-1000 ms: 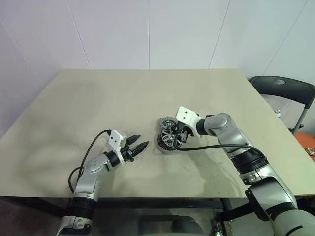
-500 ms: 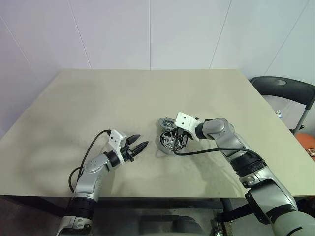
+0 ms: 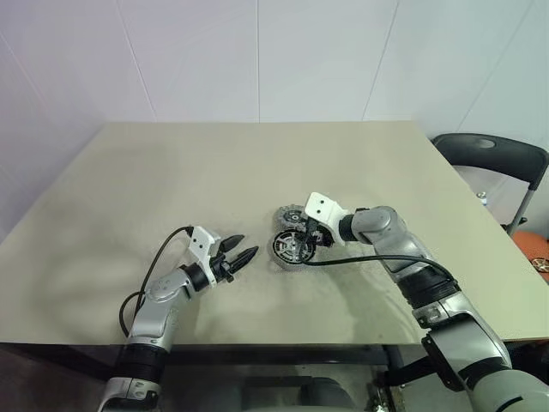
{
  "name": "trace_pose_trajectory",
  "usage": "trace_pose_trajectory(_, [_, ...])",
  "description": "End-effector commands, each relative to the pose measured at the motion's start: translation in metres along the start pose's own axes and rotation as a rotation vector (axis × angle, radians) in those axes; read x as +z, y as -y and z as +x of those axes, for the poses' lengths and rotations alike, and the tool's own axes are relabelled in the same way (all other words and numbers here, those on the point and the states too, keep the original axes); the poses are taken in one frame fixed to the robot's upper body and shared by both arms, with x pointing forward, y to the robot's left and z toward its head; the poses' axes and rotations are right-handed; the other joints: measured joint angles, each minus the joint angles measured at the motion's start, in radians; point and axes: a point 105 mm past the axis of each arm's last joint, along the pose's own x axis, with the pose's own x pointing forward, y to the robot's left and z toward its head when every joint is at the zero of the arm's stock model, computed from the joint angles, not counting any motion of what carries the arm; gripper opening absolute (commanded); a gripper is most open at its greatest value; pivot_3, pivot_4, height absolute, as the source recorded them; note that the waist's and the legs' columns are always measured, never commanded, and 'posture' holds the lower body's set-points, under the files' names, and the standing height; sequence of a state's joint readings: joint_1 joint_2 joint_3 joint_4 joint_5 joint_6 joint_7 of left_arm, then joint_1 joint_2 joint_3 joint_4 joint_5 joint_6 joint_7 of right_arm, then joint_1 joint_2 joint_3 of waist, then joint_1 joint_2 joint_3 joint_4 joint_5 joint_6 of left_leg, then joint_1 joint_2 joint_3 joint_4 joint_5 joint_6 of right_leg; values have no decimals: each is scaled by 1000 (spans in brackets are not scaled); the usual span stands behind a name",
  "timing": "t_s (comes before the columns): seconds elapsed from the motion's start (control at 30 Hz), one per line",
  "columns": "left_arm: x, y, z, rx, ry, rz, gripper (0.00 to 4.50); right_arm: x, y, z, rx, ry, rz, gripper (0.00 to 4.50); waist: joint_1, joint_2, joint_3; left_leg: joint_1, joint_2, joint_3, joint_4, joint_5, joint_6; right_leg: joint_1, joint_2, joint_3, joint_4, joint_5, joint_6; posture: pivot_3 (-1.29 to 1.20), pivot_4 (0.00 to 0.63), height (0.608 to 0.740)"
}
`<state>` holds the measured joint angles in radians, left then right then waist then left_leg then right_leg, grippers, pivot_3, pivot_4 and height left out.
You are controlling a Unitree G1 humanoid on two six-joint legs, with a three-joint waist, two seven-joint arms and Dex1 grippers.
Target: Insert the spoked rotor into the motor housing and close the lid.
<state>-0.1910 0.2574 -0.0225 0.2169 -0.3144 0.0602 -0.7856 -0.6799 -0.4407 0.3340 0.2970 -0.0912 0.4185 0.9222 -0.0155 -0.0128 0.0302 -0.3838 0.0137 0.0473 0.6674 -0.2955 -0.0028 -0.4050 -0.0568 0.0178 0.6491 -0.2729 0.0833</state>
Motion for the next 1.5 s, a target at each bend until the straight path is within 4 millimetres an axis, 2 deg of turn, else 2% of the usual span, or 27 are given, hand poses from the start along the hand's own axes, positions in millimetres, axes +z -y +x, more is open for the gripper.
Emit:
trace_pose_trajectory(0.03, [8, -3, 0, 0, 23, 24, 2694, 36, 15, -16, -11, 123, -1, 2354, 0, 0, 0, 0, 0, 0, 0, 0, 0, 0, 0, 0, 0, 0, 0, 0, 0, 740])
trace_pose_trajectory(0.1, [8, -3, 0, 0, 23, 24, 2694, 43, 19, -21, -10, 168, 38, 2354, 1, 0, 0, 0, 0, 0, 0, 0, 0, 0, 0, 0, 0, 0, 0, 0, 0, 740])
trace_pose_trajectory(0.2, [9, -2, 0, 0, 28, 26, 2694, 38, 18, -21, -4, 177, 79, 1751, 2, 0, 0, 0, 0, 0, 0, 0, 0, 0, 0, 0, 0, 0, 0, 0, 0, 740])
trace_pose_trajectory(0.37, [20, -1, 2, -13, 55, 39, 2694, 18, 3, -5, 2, 173, 146, 25, 2, 0, 0, 0, 0, 0, 0, 0, 0, 0, 0, 0, 0, 0, 0, 0, 0, 740])
trace_pose_trajectory(0.63, [48, 3, 4, -56, 116, 64, 2694, -1, -3, 11, -45, 164, 245, 25, 0, 0, 0, 0, 0, 0, 0, 0, 0, 0, 0, 0, 1, 0, 0, 0, 0, 740])
trace_pose_trajectory(0.77, [48, 4, 5, -61, 110, 65, 2694, -10, -14, 17, 3, 135, 291, 25, 0, 0, 0, 0, 0, 0, 0, 0, 0, 0, 0, 0, 1, 0, 0, 0, 0, 740])
trace_pose_trajectory(0.83, [47, 5, 5, -60, 107, 64, 2694, -21, -24, 19, 46, 88, 302, 25, -1, 0, 0, 1, 0, 0, 0, 0, 0, 1, 0, 0, 1, 0, 0, 0, 0, 740])
trace_pose_trajectory(0.9, [47, 4, 5, -57, 104, 65, 2694, -49, -44, 23, 111, -25, 293, 25, 0, 0, 0, 4, 0, 0, 0, 0, 0, 4, 1, 0, 0, 0, 0, 0, 0, 740])
trace_pose_trajectory(0.97, [47, 3, 5, -53, 103, 67, 2694, -61, -48, 25, 113, -69, 295, 25, 0, 0, -4, 12, 0, 0, -2, 0, 1, 12, 1, 0, -2, 0, 0, 0, 0, 740])
trace_pose_trajectory(1.23, [47, 2, 6, -49, 102, 73, 2694, -57, -39, 28, 52, -50, 275, 25, -2, -4, -10, 25, 1, 0, -1, -1, 0, 25, 1, 1, -3, -1, -1, 0, 0, 740])
trace_pose_trajectory(1.37, [47, 3, 8, -55, 102, 74, 2694, -69, -46, 27, 80, -108, 262, 25, -1, -5, -10, 30, 1, 0, -2, -1, 0, 29, -1, 1, -3, -3, -3, 0, 0, 740])
trace_pose_trajectory(1.43, [47, 4, 8, -60, 101, 73, 2694, -59, -40, 27, 59, -61, 267, 25, -1, -6, -11, 30, 1, 0, -2, -1, 0, 29, -2, 1, -3, -3, -3, 0, 0, 740])
trace_pose_trajectory(1.5, [46, 5, 8, -67, 100, 70, 2694, -36, -34, 24, 69, 53, 304, 25, -1, -6, -11, 30, 1, -1, -2, -1, 0, 29, -2, 1, -3, -3, -3, 0, 0, 740])
